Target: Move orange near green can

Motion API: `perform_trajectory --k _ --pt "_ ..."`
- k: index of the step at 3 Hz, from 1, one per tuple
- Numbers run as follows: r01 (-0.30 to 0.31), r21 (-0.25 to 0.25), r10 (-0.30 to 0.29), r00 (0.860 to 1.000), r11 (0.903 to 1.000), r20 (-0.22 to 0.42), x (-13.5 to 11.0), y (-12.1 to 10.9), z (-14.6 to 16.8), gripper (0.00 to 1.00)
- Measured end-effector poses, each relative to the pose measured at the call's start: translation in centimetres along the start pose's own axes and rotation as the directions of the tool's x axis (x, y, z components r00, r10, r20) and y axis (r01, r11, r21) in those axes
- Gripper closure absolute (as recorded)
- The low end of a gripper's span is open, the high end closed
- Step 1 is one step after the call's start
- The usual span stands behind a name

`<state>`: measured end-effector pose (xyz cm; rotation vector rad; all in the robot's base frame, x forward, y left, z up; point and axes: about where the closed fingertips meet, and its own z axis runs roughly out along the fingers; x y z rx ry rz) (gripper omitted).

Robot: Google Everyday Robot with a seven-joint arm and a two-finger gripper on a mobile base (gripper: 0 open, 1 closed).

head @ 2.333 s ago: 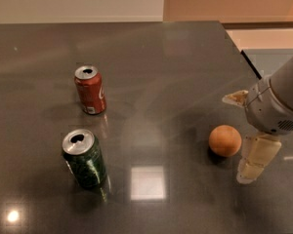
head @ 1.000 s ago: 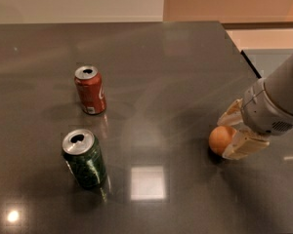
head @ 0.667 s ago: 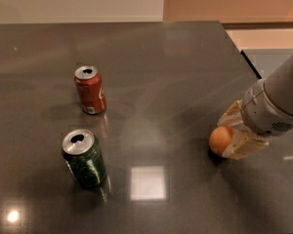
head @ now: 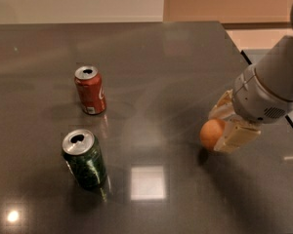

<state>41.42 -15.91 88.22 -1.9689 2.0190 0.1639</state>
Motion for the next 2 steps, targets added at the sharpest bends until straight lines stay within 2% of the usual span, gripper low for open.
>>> perform_trajectory --k 2 --pt "0.094 0.000 -0.094 0.995 0.9956 0.016 -5.0 0.6 0.2 1.00"
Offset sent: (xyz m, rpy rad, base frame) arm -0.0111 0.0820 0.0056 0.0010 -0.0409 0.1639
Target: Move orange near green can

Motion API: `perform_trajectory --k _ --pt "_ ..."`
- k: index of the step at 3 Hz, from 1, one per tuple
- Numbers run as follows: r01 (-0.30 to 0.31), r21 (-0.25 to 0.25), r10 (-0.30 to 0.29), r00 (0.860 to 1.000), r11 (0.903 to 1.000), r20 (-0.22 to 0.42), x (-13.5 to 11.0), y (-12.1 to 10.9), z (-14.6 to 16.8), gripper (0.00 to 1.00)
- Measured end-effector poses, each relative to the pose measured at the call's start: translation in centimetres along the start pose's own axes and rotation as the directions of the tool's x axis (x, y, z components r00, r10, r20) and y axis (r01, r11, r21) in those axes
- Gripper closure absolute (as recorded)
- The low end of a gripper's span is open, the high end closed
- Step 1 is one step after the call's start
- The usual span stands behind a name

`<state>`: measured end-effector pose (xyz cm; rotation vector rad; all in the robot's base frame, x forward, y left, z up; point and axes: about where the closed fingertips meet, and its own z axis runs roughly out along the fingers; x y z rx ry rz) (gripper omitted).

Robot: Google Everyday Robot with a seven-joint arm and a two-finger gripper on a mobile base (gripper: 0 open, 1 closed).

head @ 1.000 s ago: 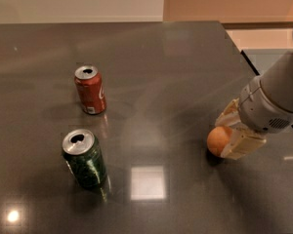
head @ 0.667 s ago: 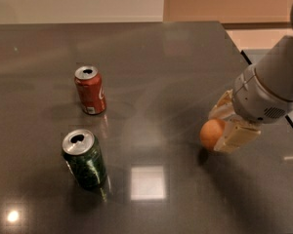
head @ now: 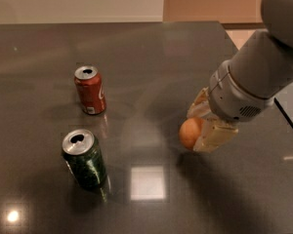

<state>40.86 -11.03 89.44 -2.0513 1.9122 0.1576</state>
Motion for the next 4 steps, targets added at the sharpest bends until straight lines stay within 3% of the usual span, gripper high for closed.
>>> perform_trajectory --k 2,4 --pt "0.103 -0.012 -0.103 0.995 0.9946 0.019 -3.9 0.7 2.7 1.00" --pt "0.183 -0.022 -0.181 0.981 0.9829 0.063 -7.5 1.0 4.7 1.00"
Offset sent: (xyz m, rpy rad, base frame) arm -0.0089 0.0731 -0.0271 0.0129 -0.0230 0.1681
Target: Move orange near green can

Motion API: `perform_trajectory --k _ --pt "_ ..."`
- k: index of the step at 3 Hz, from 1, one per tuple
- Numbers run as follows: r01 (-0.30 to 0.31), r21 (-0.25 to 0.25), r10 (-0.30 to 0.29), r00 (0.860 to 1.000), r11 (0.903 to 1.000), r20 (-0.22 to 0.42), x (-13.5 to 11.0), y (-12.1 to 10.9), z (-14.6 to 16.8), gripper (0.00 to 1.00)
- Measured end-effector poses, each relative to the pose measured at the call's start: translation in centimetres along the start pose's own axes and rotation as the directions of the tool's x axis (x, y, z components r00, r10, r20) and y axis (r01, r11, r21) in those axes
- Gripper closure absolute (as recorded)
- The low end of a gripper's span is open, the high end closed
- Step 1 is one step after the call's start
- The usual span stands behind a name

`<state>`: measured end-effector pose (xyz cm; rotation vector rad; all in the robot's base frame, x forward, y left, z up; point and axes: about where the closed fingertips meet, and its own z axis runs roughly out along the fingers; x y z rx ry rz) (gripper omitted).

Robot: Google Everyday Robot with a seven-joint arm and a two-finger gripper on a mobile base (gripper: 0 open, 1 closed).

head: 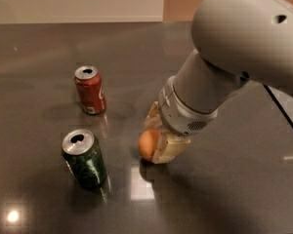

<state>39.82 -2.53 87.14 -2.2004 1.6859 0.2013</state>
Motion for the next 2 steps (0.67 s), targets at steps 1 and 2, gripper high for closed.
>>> perform_trajectory --k 1,2 --pt "0.033 -0.007 -0.033 0.999 0.9994 0.020 -1.6 -0.2 0.7 1.00" --pt "0.063 -0.016 -0.062 0.997 0.9979 0.035 -3.0 -0.3 1.2 1.00"
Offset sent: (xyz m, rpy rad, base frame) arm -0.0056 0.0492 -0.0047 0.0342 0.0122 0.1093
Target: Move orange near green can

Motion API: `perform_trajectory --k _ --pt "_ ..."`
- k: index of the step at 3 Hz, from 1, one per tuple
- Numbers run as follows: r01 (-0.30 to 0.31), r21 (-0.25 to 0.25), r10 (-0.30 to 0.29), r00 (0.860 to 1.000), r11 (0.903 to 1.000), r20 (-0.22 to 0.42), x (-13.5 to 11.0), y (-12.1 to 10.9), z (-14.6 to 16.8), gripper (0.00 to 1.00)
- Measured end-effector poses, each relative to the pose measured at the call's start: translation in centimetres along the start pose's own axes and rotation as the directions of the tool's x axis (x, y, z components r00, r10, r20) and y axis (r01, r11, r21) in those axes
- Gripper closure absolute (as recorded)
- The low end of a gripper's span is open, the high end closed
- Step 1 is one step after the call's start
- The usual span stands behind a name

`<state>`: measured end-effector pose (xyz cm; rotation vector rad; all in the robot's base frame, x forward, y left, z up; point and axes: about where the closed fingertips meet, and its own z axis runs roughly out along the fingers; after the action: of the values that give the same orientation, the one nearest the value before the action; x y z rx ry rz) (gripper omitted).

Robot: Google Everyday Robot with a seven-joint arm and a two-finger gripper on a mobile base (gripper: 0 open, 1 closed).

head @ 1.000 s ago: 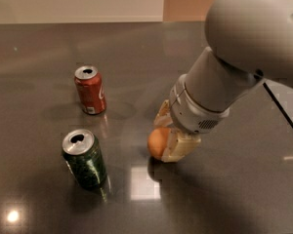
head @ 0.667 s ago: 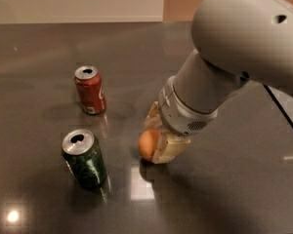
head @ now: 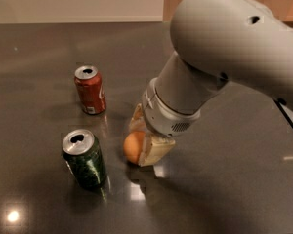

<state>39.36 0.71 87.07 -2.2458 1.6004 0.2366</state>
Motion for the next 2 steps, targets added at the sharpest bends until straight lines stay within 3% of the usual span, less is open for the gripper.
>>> perform_trajectory --k 1,2 --pt "0.018 -0.010 -0.018 1.000 0.9998 0.002 -0.79 -0.07 0.60 1.00" --pt "0.032 -0.022 -0.032 0.999 0.9993 -0.006 -1.25 0.01 1.14 0.84"
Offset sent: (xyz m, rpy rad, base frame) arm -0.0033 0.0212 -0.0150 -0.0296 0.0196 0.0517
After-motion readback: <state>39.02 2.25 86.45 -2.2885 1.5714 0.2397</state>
